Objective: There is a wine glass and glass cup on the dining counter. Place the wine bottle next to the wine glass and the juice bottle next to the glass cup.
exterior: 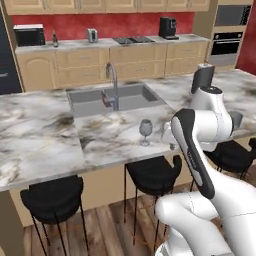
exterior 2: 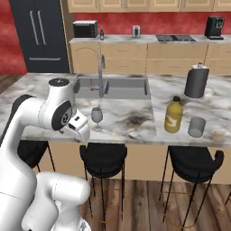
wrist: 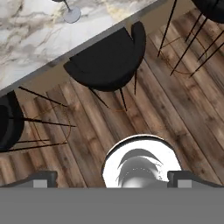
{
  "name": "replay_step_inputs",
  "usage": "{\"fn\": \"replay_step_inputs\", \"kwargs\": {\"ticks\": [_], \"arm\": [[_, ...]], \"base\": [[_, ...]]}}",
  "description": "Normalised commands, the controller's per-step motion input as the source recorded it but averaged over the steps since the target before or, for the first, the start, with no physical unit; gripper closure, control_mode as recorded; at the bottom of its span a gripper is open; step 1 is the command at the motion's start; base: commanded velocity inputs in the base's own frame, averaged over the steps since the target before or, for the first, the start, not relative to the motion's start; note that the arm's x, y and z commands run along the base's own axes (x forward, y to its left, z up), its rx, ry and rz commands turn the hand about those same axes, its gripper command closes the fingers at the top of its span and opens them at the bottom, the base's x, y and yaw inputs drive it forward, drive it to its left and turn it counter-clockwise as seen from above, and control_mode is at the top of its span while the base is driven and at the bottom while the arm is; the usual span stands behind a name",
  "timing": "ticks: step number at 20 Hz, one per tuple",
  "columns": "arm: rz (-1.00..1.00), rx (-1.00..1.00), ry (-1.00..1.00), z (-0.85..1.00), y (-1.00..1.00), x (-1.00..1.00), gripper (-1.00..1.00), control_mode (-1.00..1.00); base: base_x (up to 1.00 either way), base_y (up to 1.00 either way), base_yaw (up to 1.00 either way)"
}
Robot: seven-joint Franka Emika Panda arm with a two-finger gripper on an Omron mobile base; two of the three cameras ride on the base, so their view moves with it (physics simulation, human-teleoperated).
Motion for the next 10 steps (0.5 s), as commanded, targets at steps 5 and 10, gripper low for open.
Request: {"fn": "replay_step_inputs", "kwargs": {"ticks": [5, 10], "arm": [[0.0, 0.0, 0.0, 0.0, 0.0, 0.0, -1.0, 1.0], [0.0, 0.0, 0.0, 0.0, 0.0, 0.0, -1.0, 1.0]], "base": [[-0.09, 0.79, 0.01], [0.0, 0.82, 0.0]]}}
